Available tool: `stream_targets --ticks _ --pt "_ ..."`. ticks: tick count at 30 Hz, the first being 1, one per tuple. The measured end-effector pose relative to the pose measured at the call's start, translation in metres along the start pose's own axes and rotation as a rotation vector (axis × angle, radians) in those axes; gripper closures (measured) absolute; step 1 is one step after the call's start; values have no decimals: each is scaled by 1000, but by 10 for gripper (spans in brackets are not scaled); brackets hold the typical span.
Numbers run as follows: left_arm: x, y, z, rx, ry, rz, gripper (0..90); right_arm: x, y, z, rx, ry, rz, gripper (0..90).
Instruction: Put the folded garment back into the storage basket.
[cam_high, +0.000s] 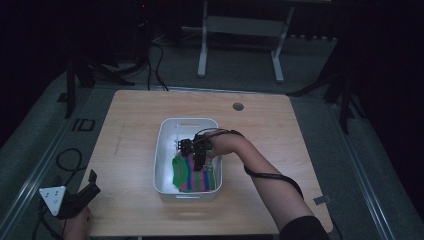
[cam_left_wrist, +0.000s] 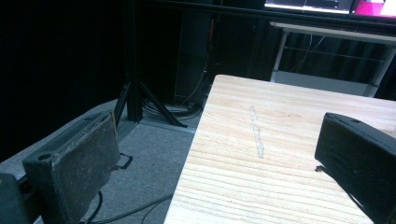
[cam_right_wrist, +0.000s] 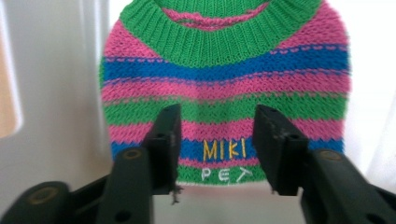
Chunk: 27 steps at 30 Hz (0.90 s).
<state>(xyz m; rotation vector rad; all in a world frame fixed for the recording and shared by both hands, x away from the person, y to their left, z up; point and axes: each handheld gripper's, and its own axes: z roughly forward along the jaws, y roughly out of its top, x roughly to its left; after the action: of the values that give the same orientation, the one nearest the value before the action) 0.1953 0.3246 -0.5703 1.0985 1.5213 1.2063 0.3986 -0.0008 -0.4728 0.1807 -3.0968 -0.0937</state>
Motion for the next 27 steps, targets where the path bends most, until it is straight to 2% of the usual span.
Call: stream_targets --ticks 2,6,12,20,27 --pt "0 0 0 2 -1 1 4 1 -2 -8 -7 -9 4 477" --pt "0 0 0 2 0 2 4 4 -10 -29 -54 -25 17 448" --pt "0 0 0 2 4 3 4 6 -27 -57 -100 -69 34 430" --pt "-1 0 0 2 7 7 4 11 -54 -78 -131 -113 62 426" --pt "-3 -1 1 -1 9 22 4 13 -79 -85 -141 -127 105 402"
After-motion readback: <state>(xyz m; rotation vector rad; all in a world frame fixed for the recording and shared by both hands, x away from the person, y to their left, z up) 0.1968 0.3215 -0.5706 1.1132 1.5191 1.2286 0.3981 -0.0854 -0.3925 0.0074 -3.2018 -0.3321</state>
